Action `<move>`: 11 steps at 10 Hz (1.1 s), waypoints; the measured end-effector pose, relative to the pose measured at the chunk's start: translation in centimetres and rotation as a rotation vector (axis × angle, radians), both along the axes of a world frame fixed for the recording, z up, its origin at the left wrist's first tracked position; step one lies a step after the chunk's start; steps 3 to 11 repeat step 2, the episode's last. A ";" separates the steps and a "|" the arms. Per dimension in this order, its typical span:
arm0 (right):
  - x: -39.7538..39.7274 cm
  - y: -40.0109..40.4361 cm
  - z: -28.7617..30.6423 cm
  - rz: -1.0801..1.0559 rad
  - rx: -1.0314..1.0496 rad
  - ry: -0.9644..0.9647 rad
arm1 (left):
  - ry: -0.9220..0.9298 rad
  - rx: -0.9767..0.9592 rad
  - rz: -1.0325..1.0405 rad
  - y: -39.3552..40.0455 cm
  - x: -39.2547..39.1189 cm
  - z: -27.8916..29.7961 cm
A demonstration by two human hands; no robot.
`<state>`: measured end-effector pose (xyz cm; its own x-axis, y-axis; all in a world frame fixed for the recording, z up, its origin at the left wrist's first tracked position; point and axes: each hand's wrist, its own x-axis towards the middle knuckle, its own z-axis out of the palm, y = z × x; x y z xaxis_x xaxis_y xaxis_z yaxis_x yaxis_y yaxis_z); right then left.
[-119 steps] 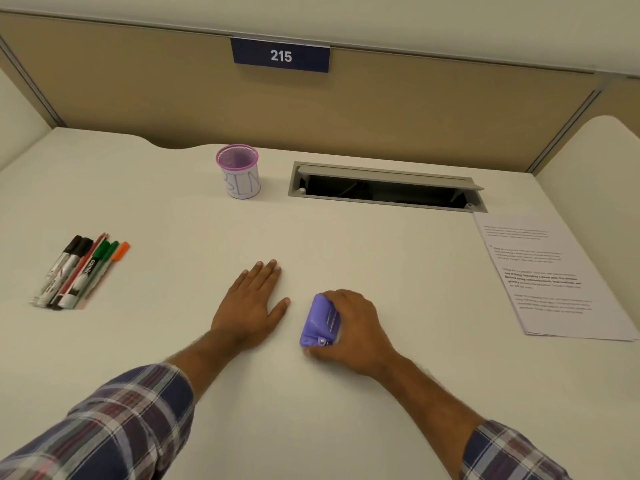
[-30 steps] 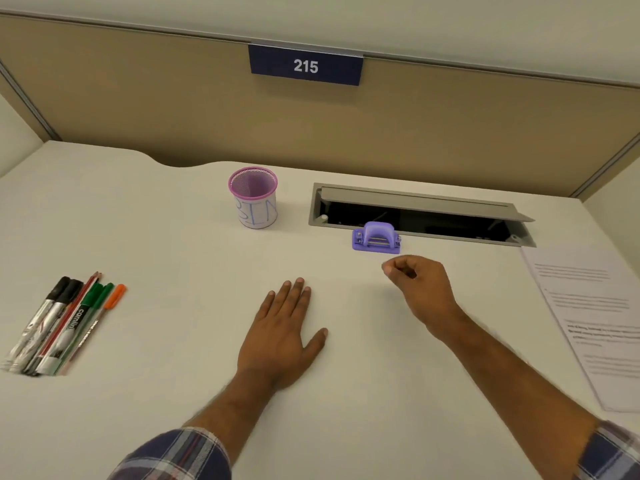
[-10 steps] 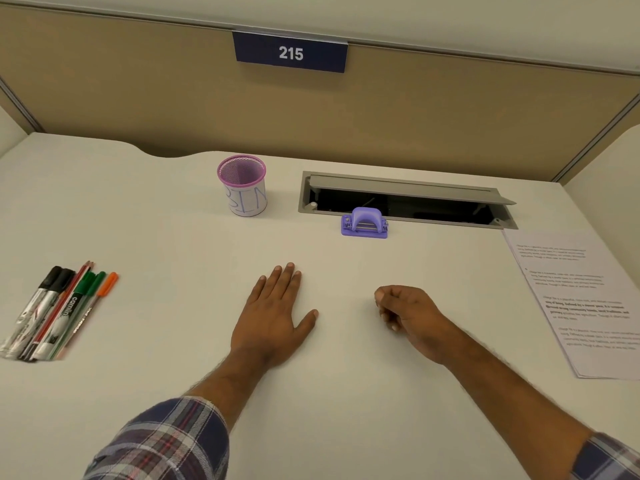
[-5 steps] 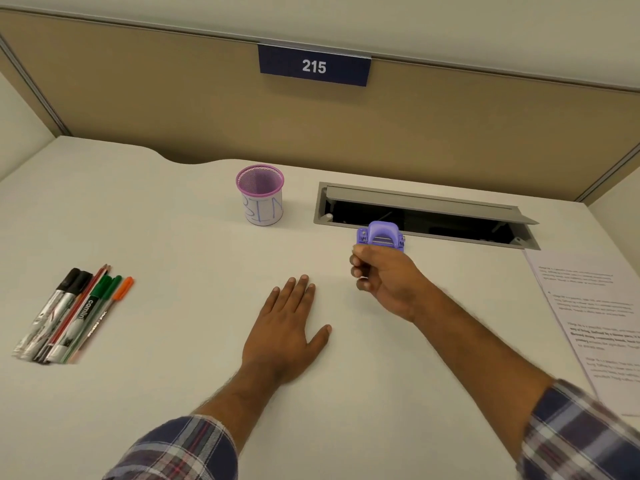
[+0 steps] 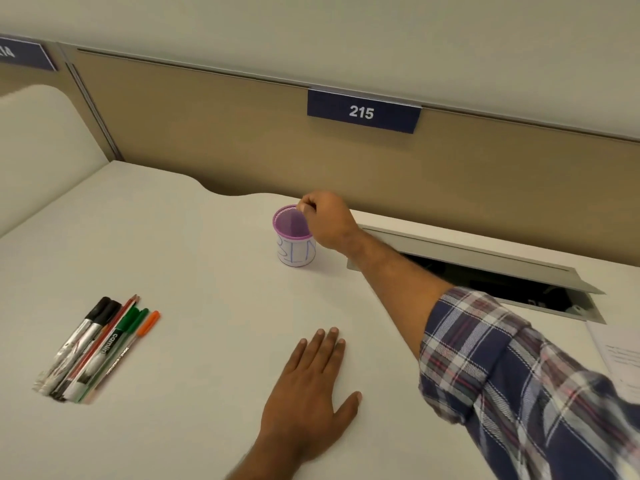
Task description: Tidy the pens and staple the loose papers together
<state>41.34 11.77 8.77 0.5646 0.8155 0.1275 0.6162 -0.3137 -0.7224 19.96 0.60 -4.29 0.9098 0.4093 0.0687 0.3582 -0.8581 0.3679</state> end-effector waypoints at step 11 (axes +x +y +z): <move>0.6 1.0 -1.1 -0.106 0.012 -0.142 | -0.018 0.046 -0.003 0.0 0.2 -0.7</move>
